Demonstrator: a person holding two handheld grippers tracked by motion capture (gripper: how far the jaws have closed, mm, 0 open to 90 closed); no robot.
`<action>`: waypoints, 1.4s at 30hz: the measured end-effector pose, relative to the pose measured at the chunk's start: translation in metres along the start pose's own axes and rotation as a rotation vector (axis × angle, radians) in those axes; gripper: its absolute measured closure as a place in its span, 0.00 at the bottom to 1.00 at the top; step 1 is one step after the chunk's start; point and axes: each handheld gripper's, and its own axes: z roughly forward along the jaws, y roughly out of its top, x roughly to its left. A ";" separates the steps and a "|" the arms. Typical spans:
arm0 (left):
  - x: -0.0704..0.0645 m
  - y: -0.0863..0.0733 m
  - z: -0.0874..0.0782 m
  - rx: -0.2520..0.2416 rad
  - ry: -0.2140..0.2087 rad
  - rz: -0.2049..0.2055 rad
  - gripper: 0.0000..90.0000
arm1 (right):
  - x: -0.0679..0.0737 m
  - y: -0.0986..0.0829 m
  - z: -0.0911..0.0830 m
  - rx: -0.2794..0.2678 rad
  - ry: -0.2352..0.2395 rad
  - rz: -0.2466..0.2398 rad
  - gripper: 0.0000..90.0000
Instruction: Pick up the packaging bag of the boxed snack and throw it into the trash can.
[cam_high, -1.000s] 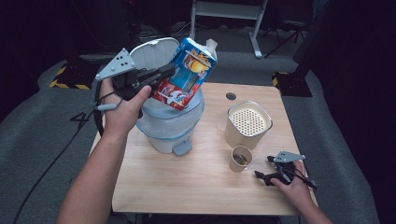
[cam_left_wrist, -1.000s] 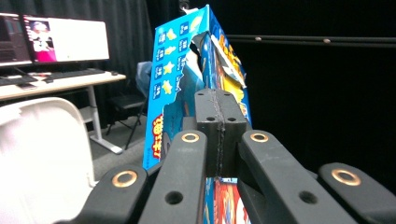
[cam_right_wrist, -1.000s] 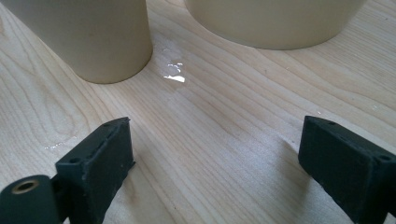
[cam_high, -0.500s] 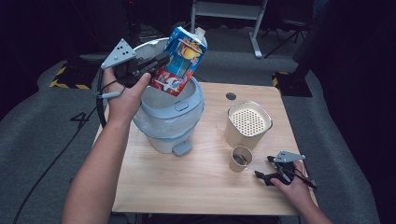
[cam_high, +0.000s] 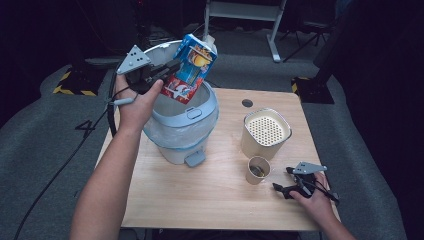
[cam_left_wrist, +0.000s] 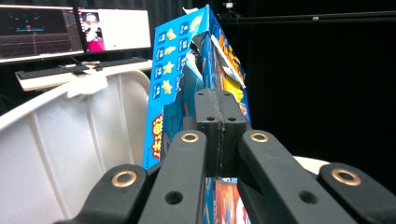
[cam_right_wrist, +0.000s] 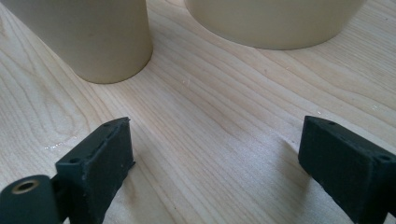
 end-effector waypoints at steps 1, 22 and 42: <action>0.000 -0.002 0.001 -0.001 0.005 0.002 1.00 | 0.000 0.000 0.000 0.000 0.000 0.000 0.11; -0.002 -0.010 0.010 0.039 -0.010 -0.008 0.95 | 0.000 0.000 0.000 0.000 0.000 0.000 0.11; -0.037 -0.006 -0.038 0.064 -0.100 0.055 0.48 | 0.000 0.000 0.000 -0.001 0.000 0.000 0.11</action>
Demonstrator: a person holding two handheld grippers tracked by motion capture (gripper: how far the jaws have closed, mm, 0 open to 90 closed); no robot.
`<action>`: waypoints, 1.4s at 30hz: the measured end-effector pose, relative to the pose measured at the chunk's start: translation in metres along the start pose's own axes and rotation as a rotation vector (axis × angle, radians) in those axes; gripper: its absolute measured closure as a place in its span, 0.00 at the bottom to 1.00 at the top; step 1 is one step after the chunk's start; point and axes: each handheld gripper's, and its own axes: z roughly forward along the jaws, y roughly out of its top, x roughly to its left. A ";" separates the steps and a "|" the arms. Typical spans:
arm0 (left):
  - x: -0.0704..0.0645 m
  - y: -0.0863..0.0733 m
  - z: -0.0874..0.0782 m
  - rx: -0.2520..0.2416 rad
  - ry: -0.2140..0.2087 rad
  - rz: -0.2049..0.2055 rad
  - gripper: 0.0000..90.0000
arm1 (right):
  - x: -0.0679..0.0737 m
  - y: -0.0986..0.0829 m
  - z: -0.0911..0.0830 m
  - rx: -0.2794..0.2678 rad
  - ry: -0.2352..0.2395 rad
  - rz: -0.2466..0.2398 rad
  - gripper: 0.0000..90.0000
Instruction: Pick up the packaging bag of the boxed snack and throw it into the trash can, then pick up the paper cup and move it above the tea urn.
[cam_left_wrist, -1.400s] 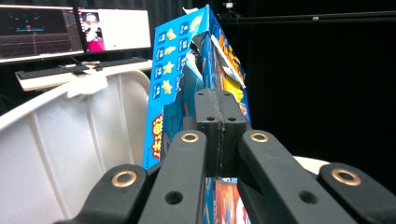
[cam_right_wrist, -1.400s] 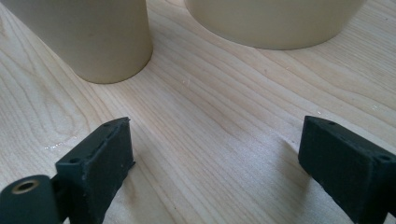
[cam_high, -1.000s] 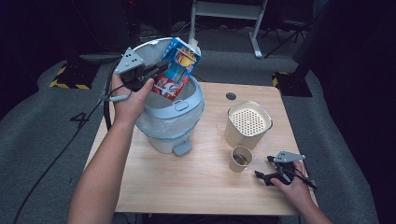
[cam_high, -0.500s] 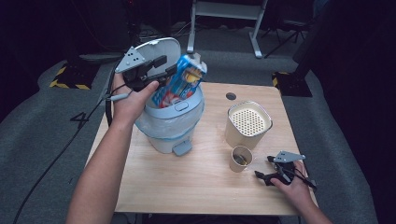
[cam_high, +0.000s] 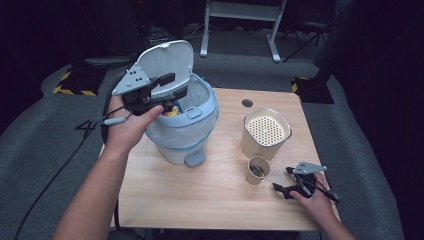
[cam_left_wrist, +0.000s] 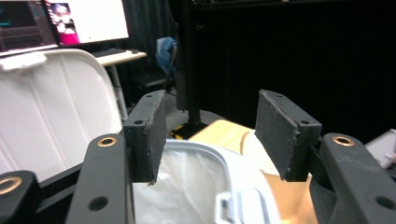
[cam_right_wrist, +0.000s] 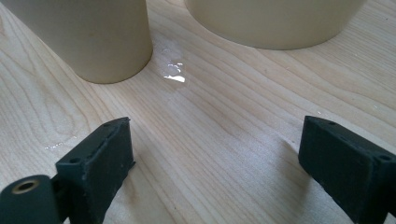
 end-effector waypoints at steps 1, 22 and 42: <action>-0.003 -0.002 -0.004 0.010 -0.007 0.007 0.48 | 0.000 0.000 0.000 0.000 0.000 0.000 0.11; -0.041 -0.078 -0.031 0.197 -0.121 0.007 0.44 | 0.002 0.002 -0.005 0.025 0.029 -0.021 0.20; -0.047 -0.171 -0.022 0.347 -0.121 -0.096 0.47 | 0.024 0.019 -0.023 -0.045 0.117 -0.058 0.26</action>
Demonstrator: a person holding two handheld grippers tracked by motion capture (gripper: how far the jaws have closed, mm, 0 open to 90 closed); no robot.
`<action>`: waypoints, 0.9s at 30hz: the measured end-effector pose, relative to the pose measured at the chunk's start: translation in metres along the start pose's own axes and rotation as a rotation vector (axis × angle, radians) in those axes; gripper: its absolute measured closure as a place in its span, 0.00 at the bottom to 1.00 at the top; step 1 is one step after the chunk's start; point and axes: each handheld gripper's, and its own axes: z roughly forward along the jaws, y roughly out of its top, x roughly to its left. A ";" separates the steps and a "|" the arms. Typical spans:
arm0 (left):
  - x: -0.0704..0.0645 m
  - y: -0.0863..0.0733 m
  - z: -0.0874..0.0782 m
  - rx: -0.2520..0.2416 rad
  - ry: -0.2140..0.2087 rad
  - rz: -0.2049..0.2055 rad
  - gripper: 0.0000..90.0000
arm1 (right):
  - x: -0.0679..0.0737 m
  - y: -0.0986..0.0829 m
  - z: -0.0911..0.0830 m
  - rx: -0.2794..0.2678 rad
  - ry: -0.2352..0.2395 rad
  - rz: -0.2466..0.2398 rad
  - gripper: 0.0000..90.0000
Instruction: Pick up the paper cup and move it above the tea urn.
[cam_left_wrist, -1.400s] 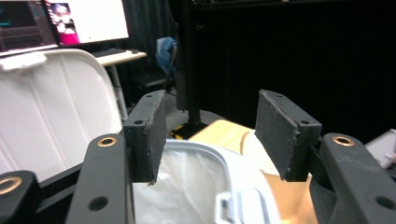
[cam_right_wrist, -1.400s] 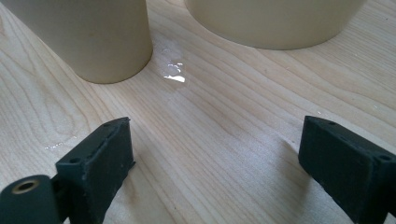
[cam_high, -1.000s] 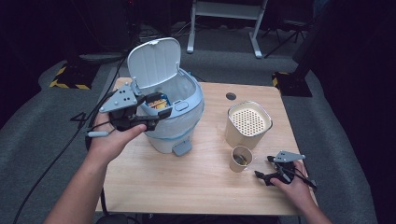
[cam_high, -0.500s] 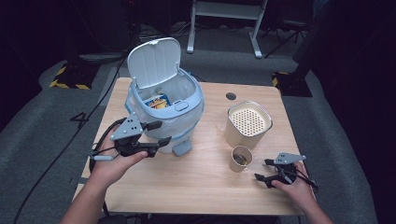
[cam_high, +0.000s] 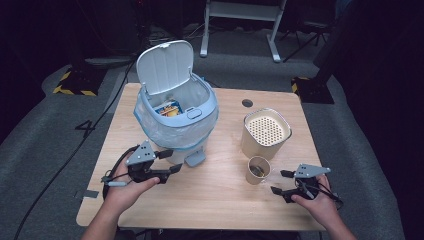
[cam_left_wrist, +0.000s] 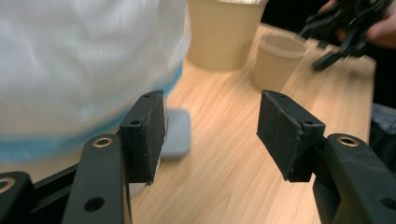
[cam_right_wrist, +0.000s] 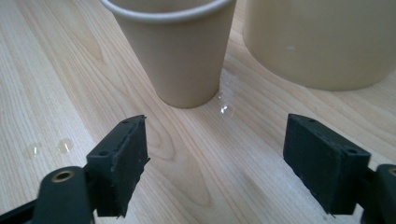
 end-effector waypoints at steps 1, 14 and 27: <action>0.000 -0.004 0.003 0.010 0.007 -0.004 0.47 | 0.001 0.001 0.000 -0.002 -0.001 0.000 0.26; 0.009 -0.047 0.027 0.175 0.077 -0.075 0.47 | 0.011 0.014 0.010 -0.089 0.033 -0.015 0.18; 0.013 -0.064 0.040 0.265 0.119 -0.088 0.45 | 0.011 0.019 0.039 -0.148 0.076 0.021 0.17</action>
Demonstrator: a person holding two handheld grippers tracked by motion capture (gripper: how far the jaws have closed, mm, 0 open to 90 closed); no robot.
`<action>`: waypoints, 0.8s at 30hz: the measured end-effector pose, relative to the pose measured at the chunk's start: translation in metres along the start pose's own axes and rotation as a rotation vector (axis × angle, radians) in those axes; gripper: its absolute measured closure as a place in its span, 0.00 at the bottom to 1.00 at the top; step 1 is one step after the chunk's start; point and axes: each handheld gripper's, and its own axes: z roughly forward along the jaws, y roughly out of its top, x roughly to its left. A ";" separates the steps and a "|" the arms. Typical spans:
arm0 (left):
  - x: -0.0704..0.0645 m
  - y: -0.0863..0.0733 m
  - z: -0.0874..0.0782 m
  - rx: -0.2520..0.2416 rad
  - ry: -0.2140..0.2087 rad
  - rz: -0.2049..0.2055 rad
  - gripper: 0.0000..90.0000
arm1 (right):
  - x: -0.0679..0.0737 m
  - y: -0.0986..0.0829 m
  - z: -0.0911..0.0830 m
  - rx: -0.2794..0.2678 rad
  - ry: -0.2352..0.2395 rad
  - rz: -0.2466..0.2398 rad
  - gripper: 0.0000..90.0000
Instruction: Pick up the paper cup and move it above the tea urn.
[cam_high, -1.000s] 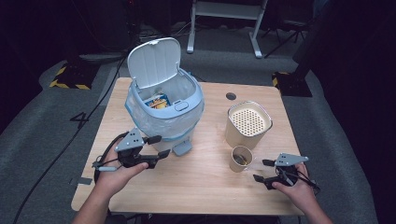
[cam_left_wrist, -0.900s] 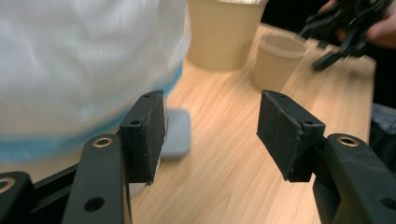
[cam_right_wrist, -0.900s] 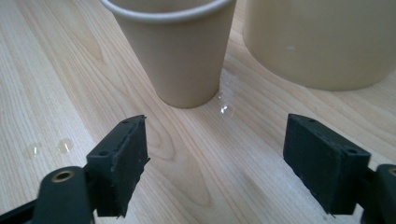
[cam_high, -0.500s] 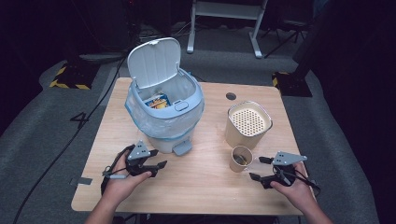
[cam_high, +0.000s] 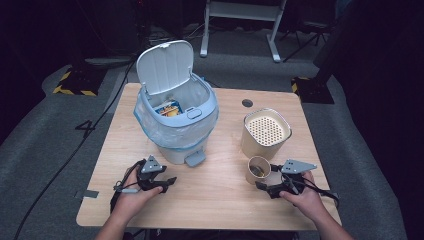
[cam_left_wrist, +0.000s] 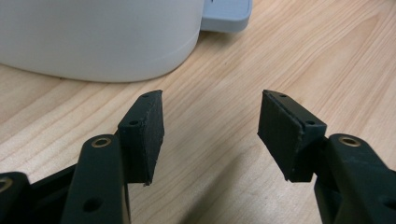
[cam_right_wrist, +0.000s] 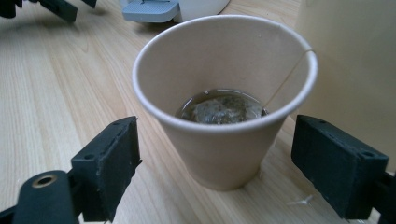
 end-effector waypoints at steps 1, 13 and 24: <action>0.000 0.000 0.001 0.020 0.010 0.005 0.46 | 0.000 0.000 0.002 -0.005 0.001 0.005 0.17; -0.004 -0.006 0.011 0.011 0.032 0.030 0.37 | 0.002 0.003 0.021 -0.014 0.003 -0.036 0.20; -0.005 -0.005 0.011 0.011 0.042 0.029 0.36 | 0.000 0.002 0.024 -0.030 -0.018 -0.038 0.32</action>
